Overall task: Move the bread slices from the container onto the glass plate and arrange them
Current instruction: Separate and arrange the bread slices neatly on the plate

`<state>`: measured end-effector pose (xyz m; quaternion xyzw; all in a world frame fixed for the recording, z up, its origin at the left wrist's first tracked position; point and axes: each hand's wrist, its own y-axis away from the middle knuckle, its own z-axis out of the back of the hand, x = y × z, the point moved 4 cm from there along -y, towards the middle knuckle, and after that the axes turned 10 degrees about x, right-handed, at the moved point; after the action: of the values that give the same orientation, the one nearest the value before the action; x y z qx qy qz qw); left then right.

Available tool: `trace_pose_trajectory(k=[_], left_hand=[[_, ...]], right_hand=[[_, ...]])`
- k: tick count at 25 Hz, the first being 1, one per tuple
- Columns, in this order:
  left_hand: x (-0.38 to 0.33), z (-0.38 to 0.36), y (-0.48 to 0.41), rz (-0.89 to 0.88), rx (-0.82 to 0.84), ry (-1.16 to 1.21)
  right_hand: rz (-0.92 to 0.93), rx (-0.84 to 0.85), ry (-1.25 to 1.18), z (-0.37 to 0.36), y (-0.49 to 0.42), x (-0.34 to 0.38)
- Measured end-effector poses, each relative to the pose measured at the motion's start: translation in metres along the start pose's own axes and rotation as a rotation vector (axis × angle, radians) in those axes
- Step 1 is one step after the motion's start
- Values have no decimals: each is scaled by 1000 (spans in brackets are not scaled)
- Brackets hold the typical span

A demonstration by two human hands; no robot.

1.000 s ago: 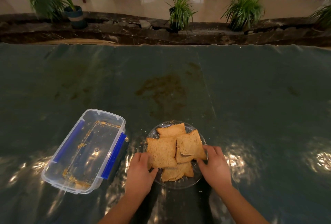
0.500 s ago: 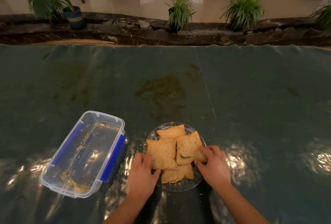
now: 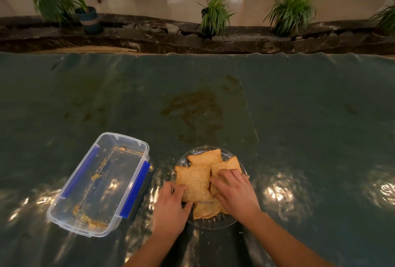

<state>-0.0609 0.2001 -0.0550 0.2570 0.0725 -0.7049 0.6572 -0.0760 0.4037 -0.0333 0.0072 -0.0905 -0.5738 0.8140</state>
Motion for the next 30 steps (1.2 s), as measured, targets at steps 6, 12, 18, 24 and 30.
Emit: trace_pose_trajectory(k=[6, 12, 18, 24, 30], left_hand=[[0, -1, 0, -6, 1, -6], [1, -1, 0, -7, 27, -1], [1, 3, -1, -38, -25, 104], [-4, 2, -4, 15, 24, 143], [-3, 5, -5, 31, 32, 185]], right_hand=[[69, -122, -33, -6, 14, -5], [80, -103, -67, -15, 21, -2], [-259, -194, -330, -16, 34, -34], [-402, -153, -371, -19, 31, -44], [-452, -140, -413, -11, 20, -52]])
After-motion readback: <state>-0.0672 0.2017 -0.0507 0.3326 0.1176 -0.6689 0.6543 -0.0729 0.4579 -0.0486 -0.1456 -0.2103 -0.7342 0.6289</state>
